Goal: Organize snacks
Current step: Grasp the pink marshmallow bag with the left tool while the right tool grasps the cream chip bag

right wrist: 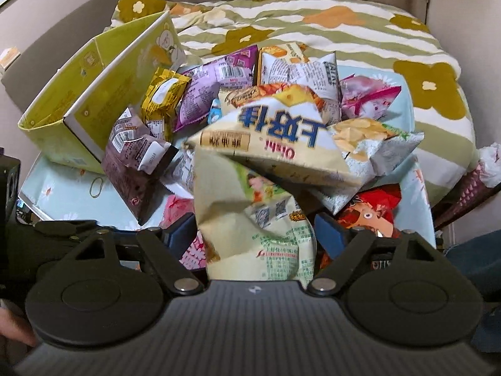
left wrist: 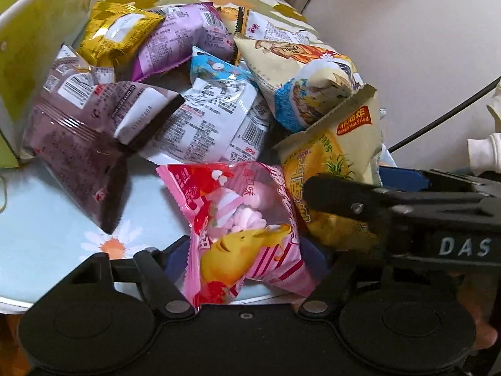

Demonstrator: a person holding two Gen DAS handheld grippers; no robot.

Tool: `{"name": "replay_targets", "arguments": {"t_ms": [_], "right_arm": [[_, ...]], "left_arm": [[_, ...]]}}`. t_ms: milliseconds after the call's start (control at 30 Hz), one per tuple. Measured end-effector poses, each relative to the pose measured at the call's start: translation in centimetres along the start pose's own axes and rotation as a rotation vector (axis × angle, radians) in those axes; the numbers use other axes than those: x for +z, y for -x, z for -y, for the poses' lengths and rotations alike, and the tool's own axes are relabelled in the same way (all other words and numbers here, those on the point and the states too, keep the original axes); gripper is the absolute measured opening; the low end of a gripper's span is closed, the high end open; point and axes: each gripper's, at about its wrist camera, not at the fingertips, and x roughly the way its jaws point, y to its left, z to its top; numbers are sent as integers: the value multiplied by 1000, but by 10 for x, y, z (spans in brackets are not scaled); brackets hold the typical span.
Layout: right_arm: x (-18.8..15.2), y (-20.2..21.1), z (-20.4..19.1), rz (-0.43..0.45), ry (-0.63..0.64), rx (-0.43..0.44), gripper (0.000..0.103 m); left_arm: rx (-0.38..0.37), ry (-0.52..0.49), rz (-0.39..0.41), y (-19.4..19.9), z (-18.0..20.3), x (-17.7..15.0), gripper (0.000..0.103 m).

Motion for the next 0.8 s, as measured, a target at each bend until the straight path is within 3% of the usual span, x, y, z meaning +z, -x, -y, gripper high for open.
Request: {"name": "replay_targets", "arguments": {"t_ms": [567,667,700,800], "right_arm": [[-2,-18,2,-34,18,35,90],[-2,-20,0,-35,27,34,83],[-2,-19,-1,-36,34,38,72],[-2,-16,-1,-35,28,44,61]], "left_arm": [[78,-45,48,30,-1,-15,73],[86,-46,57,32,-1,-14,73],[87,-47,61,32,-1,-13,73],[95,-57,78,41,2,-14,73]]}}
